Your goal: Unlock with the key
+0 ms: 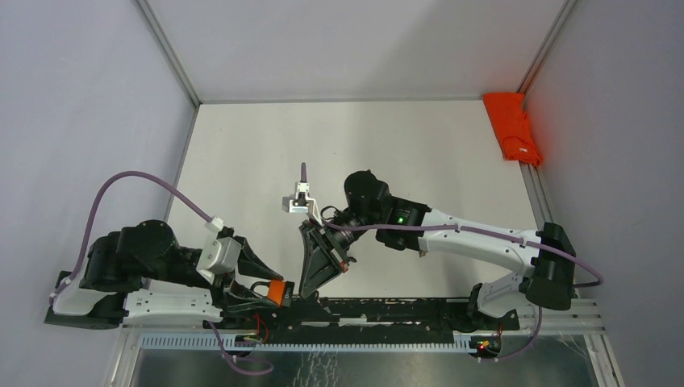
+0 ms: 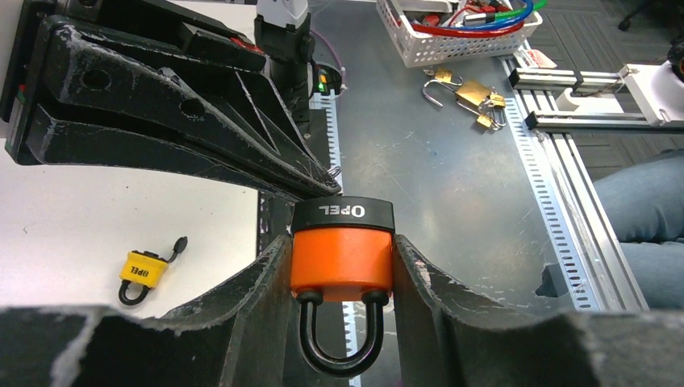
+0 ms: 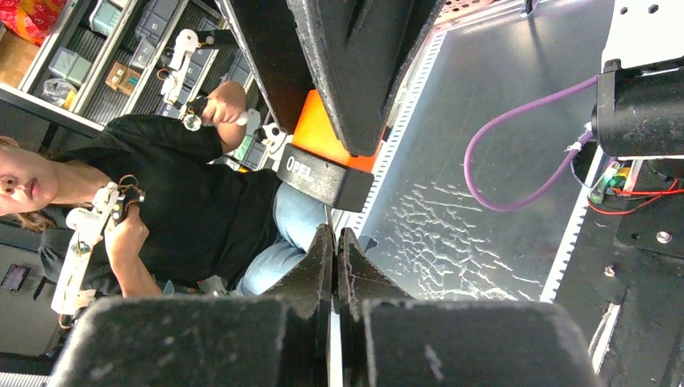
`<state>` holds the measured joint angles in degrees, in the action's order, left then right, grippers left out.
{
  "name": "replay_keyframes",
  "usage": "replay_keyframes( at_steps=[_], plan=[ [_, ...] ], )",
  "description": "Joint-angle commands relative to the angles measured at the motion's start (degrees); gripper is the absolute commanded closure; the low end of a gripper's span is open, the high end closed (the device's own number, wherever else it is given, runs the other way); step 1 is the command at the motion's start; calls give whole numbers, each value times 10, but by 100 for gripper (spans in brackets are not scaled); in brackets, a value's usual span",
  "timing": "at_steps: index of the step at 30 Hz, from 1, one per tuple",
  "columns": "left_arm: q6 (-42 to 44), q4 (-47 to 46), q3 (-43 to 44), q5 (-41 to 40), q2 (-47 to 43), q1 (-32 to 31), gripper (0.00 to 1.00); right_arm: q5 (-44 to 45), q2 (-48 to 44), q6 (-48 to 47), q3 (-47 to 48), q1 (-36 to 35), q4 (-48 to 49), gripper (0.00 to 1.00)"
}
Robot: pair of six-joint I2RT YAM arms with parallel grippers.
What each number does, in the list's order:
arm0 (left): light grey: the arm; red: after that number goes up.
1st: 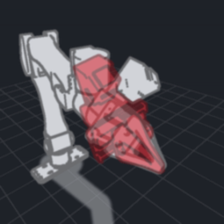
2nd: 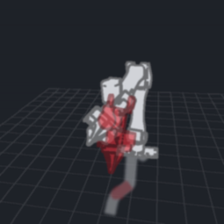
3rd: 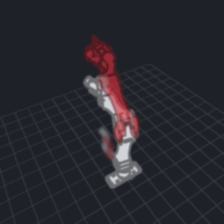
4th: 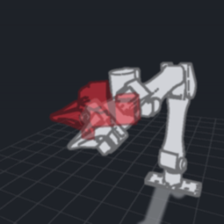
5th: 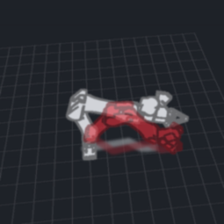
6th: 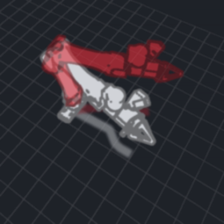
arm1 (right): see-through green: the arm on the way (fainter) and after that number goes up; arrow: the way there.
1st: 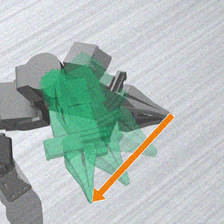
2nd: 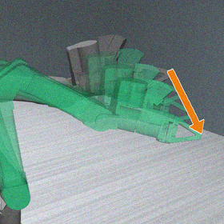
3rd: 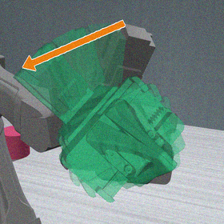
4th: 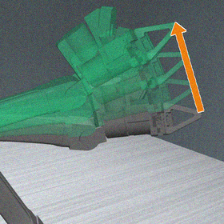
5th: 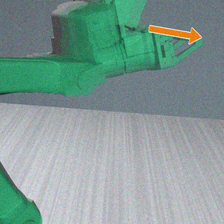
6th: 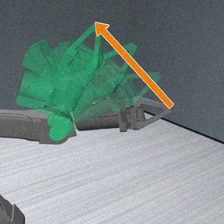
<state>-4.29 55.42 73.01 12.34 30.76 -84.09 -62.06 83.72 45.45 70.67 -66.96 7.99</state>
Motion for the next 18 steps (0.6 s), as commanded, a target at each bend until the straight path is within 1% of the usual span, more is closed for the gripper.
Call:
replay_keyframes(
  at_steps=[1,12,15,18],
  plan=[
    [7,-43,0,17,8,-3,98,14,-17,14,5,8,39,100],
    [17,-32,-6,-1,51,-4,98,18,-25,56,1,8,63,100],
    [18,-30,-3,-19,59,-4,98,33,-31,66,-6,8,62,100],
    [18,-32,-4,-60,58,-4,98,54,-44,72,-28,10,58,100]
  ],
)
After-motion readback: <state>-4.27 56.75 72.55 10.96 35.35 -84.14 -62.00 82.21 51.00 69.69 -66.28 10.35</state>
